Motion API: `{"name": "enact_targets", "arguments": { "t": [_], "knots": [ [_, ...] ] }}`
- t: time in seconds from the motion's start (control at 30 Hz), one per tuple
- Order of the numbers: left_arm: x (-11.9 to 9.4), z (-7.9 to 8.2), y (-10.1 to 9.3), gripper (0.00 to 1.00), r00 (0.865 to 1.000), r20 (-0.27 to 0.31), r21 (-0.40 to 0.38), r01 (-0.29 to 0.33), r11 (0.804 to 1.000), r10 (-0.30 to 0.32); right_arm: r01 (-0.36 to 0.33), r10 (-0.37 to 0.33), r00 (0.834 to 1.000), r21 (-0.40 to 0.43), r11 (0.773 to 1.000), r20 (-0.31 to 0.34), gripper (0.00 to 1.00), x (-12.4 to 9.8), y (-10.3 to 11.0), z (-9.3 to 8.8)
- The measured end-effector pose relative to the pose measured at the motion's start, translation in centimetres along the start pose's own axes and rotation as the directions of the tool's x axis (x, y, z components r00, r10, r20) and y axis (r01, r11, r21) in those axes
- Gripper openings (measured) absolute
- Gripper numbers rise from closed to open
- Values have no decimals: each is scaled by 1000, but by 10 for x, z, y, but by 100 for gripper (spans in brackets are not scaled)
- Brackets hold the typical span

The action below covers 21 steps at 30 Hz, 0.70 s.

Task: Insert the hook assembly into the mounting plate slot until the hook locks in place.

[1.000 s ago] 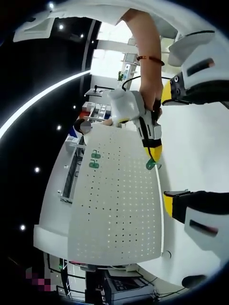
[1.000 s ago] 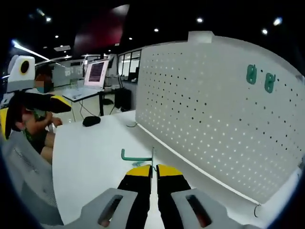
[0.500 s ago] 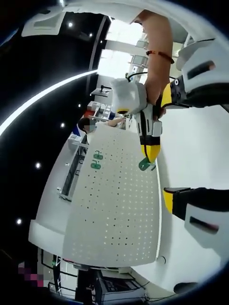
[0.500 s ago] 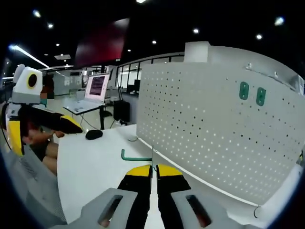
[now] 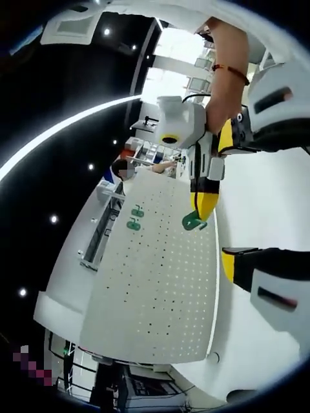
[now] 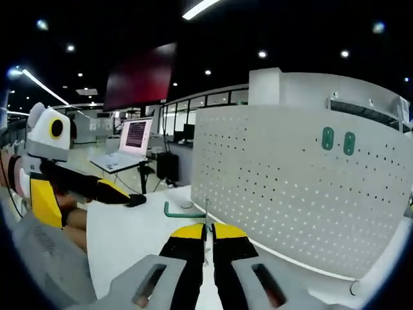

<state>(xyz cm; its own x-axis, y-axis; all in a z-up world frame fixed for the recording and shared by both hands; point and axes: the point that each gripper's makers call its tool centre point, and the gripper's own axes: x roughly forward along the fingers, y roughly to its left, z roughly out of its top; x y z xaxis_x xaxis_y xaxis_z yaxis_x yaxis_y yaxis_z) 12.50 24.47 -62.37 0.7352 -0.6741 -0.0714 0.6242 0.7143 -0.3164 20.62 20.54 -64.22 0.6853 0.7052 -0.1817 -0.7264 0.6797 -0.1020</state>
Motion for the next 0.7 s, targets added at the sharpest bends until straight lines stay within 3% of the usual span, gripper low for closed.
{"name": "enact_targets", "arguments": {
  "t": [0.7],
  "knots": [
    [9,14,-2,44,998,58,-108,19,994,-12,-56,57,995,-8,998,77,2,-8,25,18]
  ]
}}
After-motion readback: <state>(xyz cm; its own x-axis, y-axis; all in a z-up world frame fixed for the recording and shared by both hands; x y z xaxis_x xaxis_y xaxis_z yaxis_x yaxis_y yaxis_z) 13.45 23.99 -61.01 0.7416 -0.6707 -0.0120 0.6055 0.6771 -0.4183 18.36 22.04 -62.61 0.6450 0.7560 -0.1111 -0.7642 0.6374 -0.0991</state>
